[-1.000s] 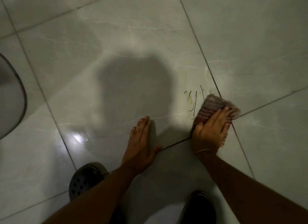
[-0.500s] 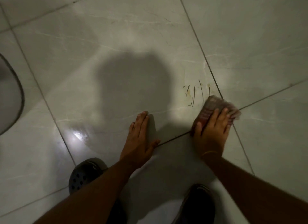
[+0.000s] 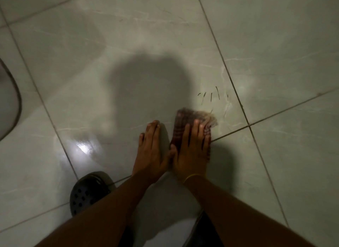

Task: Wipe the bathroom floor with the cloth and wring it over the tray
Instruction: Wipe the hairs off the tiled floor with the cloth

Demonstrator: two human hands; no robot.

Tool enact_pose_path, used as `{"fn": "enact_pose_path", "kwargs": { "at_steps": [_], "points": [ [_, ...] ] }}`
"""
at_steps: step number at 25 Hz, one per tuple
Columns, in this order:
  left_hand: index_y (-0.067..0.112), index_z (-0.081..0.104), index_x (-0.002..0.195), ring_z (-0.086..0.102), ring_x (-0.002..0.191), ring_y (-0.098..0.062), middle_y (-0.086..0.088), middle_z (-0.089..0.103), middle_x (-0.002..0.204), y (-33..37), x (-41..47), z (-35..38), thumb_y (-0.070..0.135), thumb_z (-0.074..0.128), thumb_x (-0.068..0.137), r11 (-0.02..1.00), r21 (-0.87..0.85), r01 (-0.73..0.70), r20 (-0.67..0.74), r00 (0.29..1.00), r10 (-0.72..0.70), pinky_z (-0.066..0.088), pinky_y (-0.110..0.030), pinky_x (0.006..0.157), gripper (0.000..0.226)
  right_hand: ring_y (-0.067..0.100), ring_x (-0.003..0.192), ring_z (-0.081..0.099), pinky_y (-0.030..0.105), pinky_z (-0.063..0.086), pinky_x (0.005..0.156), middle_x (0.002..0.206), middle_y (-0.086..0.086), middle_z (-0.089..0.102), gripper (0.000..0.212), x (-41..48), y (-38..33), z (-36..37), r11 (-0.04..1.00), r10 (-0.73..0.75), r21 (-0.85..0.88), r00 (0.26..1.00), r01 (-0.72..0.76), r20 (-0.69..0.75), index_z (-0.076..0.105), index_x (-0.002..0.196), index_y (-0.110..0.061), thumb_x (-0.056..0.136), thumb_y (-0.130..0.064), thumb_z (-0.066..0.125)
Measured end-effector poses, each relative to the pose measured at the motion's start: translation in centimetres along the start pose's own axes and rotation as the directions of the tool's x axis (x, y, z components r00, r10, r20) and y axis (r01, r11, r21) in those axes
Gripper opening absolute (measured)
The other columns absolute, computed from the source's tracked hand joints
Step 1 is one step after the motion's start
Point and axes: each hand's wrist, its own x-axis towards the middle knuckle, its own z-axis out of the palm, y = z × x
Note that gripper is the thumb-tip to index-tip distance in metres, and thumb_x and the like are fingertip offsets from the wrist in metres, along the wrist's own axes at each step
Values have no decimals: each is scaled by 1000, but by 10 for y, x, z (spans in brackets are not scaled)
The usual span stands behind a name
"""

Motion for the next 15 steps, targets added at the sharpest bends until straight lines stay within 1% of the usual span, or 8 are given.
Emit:
{"fn": "enact_pose_path", "kwargs": {
  "at_steps": [3, 5, 7, 8, 10, 11, 13, 15],
  "points": [
    [13, 5, 169, -5, 167, -20, -1, -4, 180, -5, 0, -1, 72, 33, 100, 998, 53, -35, 37, 999, 33, 1, -45, 132, 96, 45, 164, 14, 60, 11, 132, 177, 26, 14, 89, -46, 19, 11, 998, -57, -3, 997, 57, 49, 24, 169, -3, 102, -59, 42],
    [15, 1, 169, -11, 166, -18, 0, -9, 179, -7, 0, -2, 73, 31, 99, 995, 91, -45, 52, 998, 41, -2, -44, 131, 96, 46, 164, 15, 61, 13, 132, 176, 28, 16, 91, -43, 47, 4, 999, -37, -27, 998, 39, 42, 22, 169, -1, 102, -59, 43],
    [15, -1, 169, -14, 165, -18, 1, -11, 179, -7, 1, -1, 73, 30, 100, 991, 123, -51, 45, 998, 46, -2, -43, 131, 96, 48, 163, 18, 63, 15, 131, 175, 31, 17, 91, -11, 78, -10, 996, 75, -43, 997, -75, -8, 23, 167, 3, 103, -58, 41],
    [15, -1, 169, -14, 165, -18, 0, -12, 179, -7, 1, -1, 73, 30, 100, 989, 136, -53, 42, 998, 48, -2, -44, 130, 96, 48, 162, 18, 63, 17, 130, 174, 31, 17, 91, 14, 92, -17, 986, 165, -32, 985, -166, -45, 22, 167, 5, 104, -58, 41],
    [14, -3, 169, -14, 166, -20, -1, -14, 179, -7, 0, 1, 73, 33, 101, 986, 155, -57, 39, 998, 52, -1, -45, 130, 97, 48, 163, 17, 63, 18, 130, 175, 30, 14, 91, 73, 105, -33, 945, 328, 30, 939, -327, -99, 18, 168, 3, 104, -58, 38],
    [14, -3, 169, -14, 166, -20, -1, -14, 179, -8, 0, 2, 73, 35, 101, 985, 162, -58, 40, 998, 52, -1, -46, 130, 98, 48, 163, 15, 63, 17, 130, 176, 30, 11, 91, 99, 101, -40, 927, 374, 64, 922, -369, -101, 14, 169, 2, 104, -58, 35],
    [15, -3, 169, -13, 166, -21, -1, -13, 179, -8, 1, 2, 74, 36, 100, 984, 169, -59, 44, 998, 52, 1, -47, 130, 99, 48, 163, 15, 64, 17, 131, 176, 30, 11, 91, 129, 76, -46, 919, 394, 68, 913, -388, -105, 13, 169, 2, 103, -59, 32],
    [18, -6, 169, -14, 166, -20, 0, -14, 179, -9, 1, 2, 75, 36, 100, 984, 168, -57, 50, 998, 49, 0, -46, 130, 99, 49, 162, 19, 63, 18, 130, 175, 31, 16, 90, 127, 46, -42, 950, 311, 39, 943, -309, -120, 19, 168, 3, 104, -58, 34]
  ]
}}
